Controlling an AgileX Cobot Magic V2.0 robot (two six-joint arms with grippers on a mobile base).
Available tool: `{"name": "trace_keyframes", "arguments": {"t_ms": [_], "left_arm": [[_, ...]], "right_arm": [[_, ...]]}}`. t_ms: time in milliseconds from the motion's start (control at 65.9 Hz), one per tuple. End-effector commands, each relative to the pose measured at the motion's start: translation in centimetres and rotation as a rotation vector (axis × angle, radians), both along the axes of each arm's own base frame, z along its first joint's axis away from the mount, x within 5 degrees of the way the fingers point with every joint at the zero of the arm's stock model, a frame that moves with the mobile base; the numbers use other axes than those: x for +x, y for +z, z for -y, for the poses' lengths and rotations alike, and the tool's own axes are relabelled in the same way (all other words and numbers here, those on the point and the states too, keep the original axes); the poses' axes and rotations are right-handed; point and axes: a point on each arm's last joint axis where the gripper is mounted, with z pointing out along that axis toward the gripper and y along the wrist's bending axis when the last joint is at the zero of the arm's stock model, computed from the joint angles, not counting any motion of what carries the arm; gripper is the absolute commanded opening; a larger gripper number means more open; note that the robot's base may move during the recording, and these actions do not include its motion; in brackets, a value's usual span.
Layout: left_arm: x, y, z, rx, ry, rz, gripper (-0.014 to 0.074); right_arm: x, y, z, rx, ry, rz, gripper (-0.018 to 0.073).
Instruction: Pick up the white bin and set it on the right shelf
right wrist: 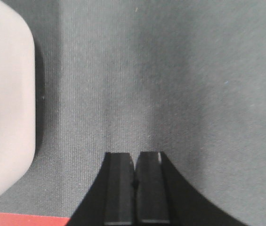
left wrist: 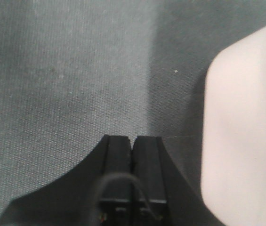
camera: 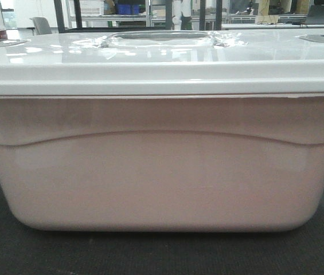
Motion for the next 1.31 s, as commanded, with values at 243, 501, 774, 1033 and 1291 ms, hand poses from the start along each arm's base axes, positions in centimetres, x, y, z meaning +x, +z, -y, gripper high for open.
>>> {"name": "trace_keyframes", "arguments": {"t_ms": [243,501,774,1033,1291], "left_arm": [[1.0,1.1,-0.5,0.071,-0.002,0.102,-0.0126],[1.5,2.8,-0.4,0.064,0.001,0.159,-0.0126],[1.3,3.2,-0.3,0.063,-0.018,0.102,0.0128],[1.6,3.1,0.1,0.009,-0.006,0.101,0.0444],[1.6,3.2,0.2,-0.012,0.000,0.109,0.0441]], "right_arm": [[1.0,1.0,0.0,0.010,-0.010,0.078,0.0039],[1.0,1.0,0.0,0.010,-0.010,0.080,0.0040],[1.1,1.1,0.1,0.008,-0.013,0.097,0.0285],[1.2,1.1,0.1,0.008,-0.014,0.106,0.0599],[1.1,1.1,0.1,0.008,-0.013,0.100,0.0596]]}}
